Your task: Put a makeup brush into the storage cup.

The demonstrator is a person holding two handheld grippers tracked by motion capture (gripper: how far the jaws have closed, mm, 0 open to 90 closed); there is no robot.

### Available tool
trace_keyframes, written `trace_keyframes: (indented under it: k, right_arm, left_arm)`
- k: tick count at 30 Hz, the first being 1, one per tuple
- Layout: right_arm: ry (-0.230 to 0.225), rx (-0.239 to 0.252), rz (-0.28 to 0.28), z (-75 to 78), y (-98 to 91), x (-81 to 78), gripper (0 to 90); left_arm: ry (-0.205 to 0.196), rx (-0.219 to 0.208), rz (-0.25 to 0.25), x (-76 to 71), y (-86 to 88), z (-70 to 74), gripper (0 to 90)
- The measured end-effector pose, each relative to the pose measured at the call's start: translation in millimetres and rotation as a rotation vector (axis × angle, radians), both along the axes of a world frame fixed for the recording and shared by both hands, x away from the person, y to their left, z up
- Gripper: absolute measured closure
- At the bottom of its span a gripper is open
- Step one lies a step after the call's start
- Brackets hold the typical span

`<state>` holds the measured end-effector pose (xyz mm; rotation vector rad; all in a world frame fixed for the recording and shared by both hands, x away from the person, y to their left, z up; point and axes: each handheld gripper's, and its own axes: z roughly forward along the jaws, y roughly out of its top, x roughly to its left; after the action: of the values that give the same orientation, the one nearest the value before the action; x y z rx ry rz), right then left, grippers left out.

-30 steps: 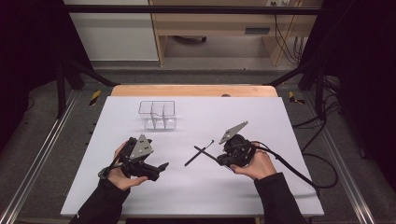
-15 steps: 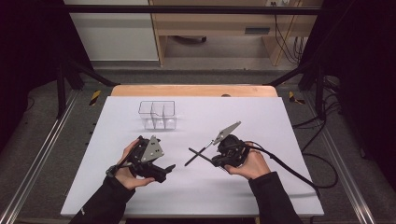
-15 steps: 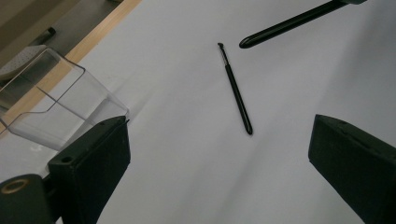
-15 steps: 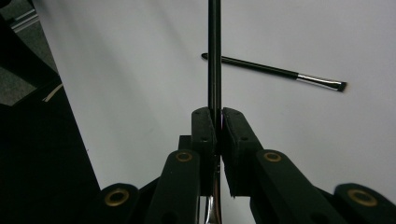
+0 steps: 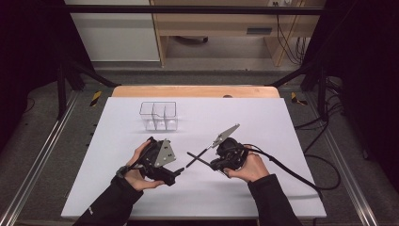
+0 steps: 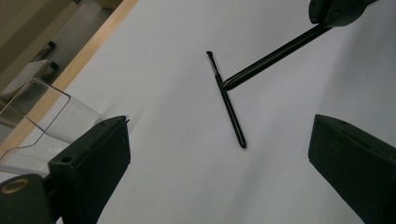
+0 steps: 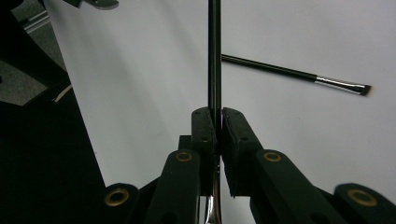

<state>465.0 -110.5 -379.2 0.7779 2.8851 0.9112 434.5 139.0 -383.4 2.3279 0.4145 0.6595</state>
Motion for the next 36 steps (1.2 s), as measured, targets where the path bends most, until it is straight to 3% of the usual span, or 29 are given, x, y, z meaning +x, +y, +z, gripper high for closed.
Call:
trace_keyframes:
  k: [14, 27, 36]
  right_arm:
    - [0.026, 0.018, 0.023, -1.1, 3.6, 0.3, 84.4]
    - [0.035, 0.02, 0.059, 4.5, 12.4, -0.7, 84.4]
    - [0.045, 0.026, 0.07, 4.4, 12.5, -1.5, 84.4]
  left_arm:
    - [-0.038, 0.052, -0.073, -1.2, -19.4, 1.1, 6.9]
    - [-0.099, 0.148, -0.138, -4.6, -30.2, -2.7, 11.0]
    - [-0.118, 0.212, -0.2, -8.3, -34.7, -2.9, 15.6]
